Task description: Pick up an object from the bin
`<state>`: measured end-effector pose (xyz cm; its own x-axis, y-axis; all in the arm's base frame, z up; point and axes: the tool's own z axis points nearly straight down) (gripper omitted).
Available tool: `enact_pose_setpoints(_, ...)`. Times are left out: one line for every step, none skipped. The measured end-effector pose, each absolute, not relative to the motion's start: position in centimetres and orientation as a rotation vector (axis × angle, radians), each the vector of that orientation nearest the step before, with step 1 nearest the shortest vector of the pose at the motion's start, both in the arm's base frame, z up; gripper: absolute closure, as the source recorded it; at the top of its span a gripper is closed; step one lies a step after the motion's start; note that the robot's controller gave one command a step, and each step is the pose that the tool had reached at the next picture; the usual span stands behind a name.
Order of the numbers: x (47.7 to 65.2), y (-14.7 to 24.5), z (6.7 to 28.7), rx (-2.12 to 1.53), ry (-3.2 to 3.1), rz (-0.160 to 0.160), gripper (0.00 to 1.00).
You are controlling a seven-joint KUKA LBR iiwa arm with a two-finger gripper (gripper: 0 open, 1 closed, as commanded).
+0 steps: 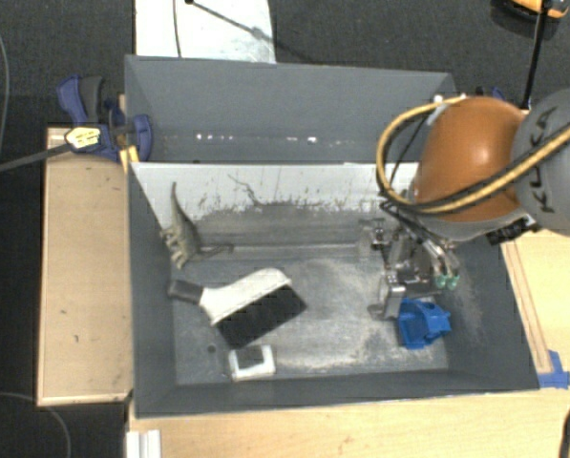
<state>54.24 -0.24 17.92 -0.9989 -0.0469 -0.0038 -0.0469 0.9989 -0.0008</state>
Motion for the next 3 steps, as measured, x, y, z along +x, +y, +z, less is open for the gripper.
enact_pose_setpoints(55.0,2.4,18.2,-0.026,3.145,0.004,0.00)
enact_pose_setpoints(53.9,4.1,16.7,-0.103,3.127,0.000,0.00)
enact_pose_setpoints(53.0,7.4,17.2,-0.316,3.131,0.001,0.00)
